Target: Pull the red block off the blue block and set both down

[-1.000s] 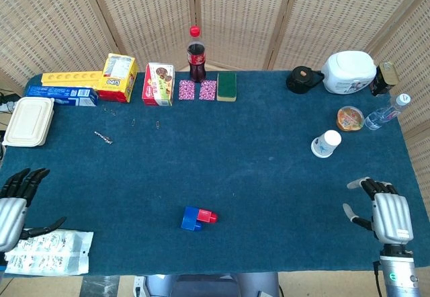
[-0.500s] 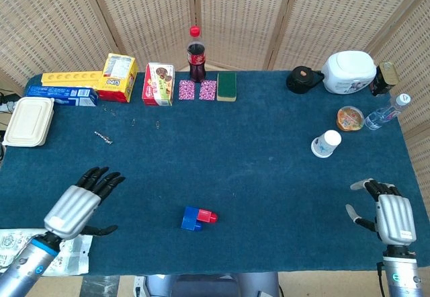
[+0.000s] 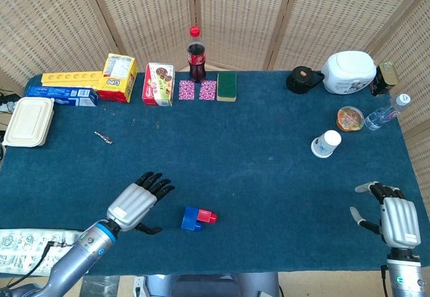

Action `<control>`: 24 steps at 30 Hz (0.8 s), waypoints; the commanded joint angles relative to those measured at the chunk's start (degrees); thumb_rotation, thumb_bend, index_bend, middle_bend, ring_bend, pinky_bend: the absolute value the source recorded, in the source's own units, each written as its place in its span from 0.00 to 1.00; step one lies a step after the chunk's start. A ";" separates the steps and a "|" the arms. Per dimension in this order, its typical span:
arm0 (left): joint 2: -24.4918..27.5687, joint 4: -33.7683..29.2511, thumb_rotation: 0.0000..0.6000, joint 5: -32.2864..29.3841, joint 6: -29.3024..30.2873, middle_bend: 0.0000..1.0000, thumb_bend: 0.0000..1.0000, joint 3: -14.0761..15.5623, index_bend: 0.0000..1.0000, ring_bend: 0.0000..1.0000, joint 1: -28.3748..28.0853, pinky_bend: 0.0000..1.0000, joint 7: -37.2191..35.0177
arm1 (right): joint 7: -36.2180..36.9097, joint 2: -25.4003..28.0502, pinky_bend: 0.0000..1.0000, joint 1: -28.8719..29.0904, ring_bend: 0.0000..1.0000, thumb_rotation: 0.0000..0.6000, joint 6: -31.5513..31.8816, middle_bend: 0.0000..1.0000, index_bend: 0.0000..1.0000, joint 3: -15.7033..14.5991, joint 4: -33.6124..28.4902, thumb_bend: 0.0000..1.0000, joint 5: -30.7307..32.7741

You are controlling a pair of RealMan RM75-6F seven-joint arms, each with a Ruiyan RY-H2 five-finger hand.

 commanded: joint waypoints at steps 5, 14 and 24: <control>-9.11 4.44 0.66 -9.10 0.41 0.13 0.20 0.88 0.16 0.04 -5.85 0.09 4.07 | 1.06 -0.04 0.31 -0.43 0.42 1.00 0.07 0.41 0.42 0.11 0.82 0.30 0.66; -16.71 8.99 0.67 -14.52 2.78 0.13 0.20 2.30 0.20 0.04 -9.83 0.09 6.44 | 2.79 0.30 0.32 -1.45 0.42 1.00 0.70 0.41 0.42 0.04 2.16 0.30 1.21; -21.23 13.79 0.69 -14.70 3.54 0.18 0.27 3.23 0.33 0.07 -12.24 0.09 4.40 | 3.38 0.21 0.32 -2.05 0.42 1.00 1.18 0.41 0.42 0.18 2.57 0.30 1.32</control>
